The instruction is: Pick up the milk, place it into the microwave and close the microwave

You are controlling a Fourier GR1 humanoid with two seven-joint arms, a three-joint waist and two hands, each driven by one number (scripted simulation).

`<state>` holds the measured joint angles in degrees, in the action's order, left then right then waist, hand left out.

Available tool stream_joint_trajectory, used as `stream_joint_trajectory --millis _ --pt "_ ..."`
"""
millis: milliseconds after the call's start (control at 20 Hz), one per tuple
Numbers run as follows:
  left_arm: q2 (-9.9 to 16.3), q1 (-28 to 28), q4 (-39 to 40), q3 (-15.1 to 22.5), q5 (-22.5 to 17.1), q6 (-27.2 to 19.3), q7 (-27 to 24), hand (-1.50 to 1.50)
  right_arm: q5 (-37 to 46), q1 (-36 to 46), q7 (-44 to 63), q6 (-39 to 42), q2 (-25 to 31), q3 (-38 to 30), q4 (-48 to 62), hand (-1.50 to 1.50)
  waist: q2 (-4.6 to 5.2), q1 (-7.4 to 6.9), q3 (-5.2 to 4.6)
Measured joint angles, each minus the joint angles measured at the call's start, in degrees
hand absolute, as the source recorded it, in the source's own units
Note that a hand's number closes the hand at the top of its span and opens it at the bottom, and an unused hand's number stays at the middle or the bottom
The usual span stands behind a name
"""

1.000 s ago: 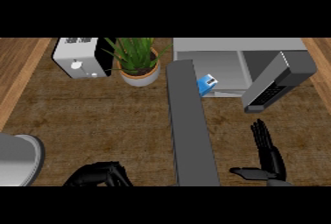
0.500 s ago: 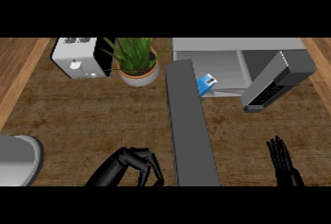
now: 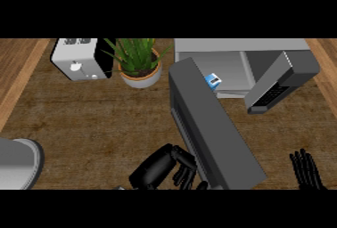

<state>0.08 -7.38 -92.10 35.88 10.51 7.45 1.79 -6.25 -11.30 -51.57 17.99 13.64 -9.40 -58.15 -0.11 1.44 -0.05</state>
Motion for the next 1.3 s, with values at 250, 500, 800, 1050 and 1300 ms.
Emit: stream_joint_trajectory --millis 250,500,800,1050,1300 --pt "-0.1 -8.7 8.9 7.3 -3.3 -8.7 0.0 1.50 -2.4 -2.4 1.1 1.7 1.1 1.9 -5.9 -1.50 0.11 1.18 -0.04" --pt "-0.1 -16.2 14.7 13.4 -10.2 -16.0 1.7 1.50 -4.8 -3.6 3.1 3.5 2.2 4.5 -12.9 -1.50 0.28 2.90 -0.10" --pt "-0.1 -22.7 21.0 16.0 -18.3 -24.0 0.7 1.50 -8.1 -5.7 5.9 4.8 3.4 7.2 -21.8 -1.50 0.69 5.91 -0.23" --pt "0.2 -26.3 24.5 15.5 -25.2 -30.0 -3.3 -1.50 -10.5 -6.1 8.4 5.7 5.0 8.6 -27.0 -1.50 1.37 8.34 -0.29" --pt "0.0 -29.9 28.1 14.1 -30.1 -34.5 -6.6 -1.50 -12.7 -6.3 10.7 6.6 6.5 9.6 -31.1 -1.50 2.04 10.76 -0.28"
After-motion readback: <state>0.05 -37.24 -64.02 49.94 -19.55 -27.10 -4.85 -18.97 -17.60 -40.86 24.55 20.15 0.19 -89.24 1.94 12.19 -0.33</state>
